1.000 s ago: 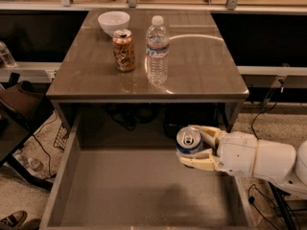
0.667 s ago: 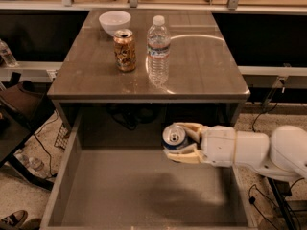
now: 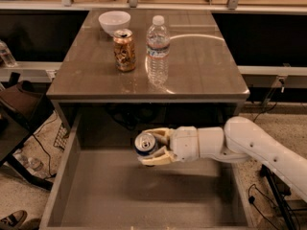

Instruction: Place pepsi can into top drawer

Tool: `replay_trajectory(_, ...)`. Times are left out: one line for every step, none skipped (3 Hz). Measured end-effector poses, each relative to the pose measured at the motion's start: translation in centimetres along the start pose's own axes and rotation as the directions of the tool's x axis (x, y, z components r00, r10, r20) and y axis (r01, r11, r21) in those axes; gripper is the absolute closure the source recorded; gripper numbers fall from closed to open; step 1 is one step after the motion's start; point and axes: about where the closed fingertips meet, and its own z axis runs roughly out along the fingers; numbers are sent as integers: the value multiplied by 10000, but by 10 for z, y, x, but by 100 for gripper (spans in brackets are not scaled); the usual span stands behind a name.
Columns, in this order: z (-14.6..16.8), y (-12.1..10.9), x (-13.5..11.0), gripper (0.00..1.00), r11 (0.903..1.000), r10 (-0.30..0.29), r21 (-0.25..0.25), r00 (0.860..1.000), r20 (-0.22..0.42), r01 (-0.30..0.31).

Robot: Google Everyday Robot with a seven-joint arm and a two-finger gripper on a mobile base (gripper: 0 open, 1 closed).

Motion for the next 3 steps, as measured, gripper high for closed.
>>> replay_trajectory(35,8,11,100,9958,100,-916,9998,167,-85)
replay_trajectory(59,18,22,100,9889,393,-1447,9983,437,-326)
replay_trajectory(75,31,32,100,9814,944,-1748,9923,804,-792)
